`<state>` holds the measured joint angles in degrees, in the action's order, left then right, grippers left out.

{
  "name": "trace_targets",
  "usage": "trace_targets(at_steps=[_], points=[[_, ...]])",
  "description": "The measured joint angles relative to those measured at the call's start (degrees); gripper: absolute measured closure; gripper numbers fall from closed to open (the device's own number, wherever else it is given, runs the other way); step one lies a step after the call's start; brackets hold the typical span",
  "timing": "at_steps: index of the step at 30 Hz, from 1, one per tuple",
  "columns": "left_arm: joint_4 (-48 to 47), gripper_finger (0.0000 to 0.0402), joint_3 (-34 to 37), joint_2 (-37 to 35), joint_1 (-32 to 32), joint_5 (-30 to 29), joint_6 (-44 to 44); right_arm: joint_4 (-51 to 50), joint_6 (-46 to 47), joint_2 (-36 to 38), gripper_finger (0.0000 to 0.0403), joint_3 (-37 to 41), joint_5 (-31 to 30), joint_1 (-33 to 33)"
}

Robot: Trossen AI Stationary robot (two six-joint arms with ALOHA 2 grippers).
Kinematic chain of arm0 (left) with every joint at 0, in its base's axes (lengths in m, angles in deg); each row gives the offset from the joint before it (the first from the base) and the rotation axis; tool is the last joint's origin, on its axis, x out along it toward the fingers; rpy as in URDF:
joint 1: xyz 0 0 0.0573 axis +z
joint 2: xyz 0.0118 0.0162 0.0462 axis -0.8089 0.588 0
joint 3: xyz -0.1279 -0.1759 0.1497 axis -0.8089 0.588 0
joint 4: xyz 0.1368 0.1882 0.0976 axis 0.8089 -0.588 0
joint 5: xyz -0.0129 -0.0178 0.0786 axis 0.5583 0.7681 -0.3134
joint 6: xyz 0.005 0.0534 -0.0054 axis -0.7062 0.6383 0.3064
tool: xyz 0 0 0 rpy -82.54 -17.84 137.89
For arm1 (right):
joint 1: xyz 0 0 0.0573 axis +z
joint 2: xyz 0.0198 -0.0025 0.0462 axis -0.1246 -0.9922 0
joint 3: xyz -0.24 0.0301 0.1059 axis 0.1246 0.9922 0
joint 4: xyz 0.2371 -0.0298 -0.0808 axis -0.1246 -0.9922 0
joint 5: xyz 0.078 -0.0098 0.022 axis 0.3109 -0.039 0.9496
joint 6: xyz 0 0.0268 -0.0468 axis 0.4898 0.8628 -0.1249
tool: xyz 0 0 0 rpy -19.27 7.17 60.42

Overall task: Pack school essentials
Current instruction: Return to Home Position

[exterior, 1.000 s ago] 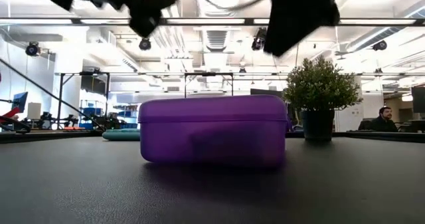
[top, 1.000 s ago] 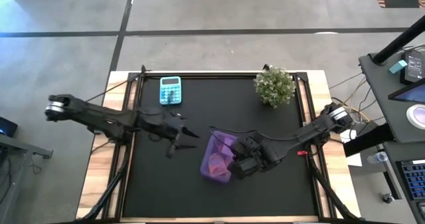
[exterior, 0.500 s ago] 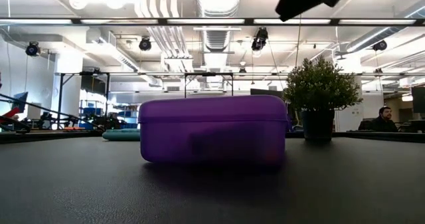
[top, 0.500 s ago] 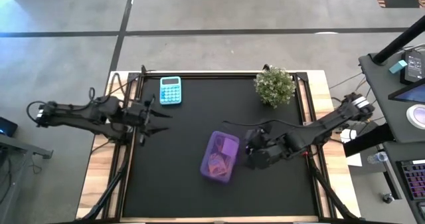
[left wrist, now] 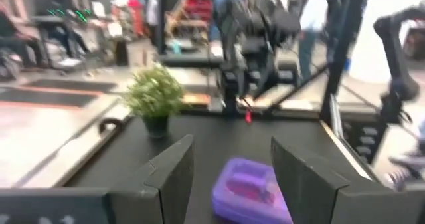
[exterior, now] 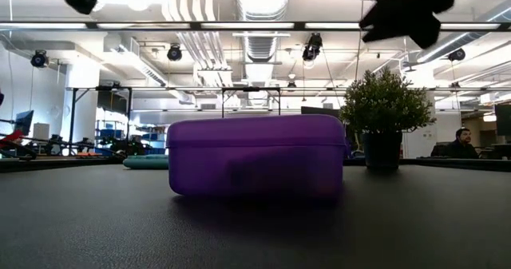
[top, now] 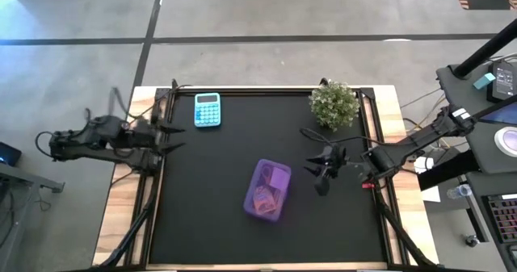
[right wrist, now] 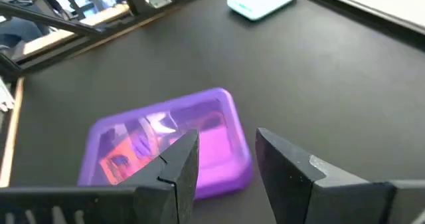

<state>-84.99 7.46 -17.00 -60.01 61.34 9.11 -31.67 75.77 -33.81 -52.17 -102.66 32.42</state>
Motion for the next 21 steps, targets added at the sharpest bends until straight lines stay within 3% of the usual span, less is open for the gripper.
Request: trace_targets(at_steps=[6, 12, 17, 21], points=[[-1.0, 0.0219, 0.7, -7.9, 0.0, -3.2, 0.0, 0.3, 2.5, 6.2, 0.0264, 7.4, -0.2, -0.6], [1.4, 0.0219, 6.5, -14.5, 0.0, -4.4, -2.1, 2.8, 3.5, 12.4, 0.0264, 13.2, -0.5, -2.1], [10.1, 0.0219, 15.7, -16.1, 0.0, -4.6, -4.4, 7.0, 2.8, 17.4, 0.0264, 18.0, -0.5, -3.7], [22.3, 0.0219, 23.1, -14.6, 0.0, -4.6, -4.9, 8.2, 1.6, 21.0, 0.0264, 20.5, -0.5, -5.0]])
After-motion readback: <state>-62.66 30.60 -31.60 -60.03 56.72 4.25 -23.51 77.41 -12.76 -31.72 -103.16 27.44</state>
